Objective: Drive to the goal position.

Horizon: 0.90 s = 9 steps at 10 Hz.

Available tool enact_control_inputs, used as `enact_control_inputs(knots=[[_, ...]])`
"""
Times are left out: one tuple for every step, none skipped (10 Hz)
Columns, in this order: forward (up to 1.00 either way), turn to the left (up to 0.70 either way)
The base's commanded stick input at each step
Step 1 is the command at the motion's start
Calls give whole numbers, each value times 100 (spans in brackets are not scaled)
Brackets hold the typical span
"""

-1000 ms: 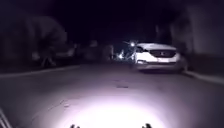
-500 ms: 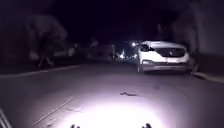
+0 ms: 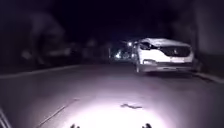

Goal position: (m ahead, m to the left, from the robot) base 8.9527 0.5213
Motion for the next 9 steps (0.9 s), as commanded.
enact_control_inputs(knots=[[85, 0], [85, 0], [85, 0], [85, 0], [85, 0], [85, 0], [85, 0], [85, 0], [85, 0]])
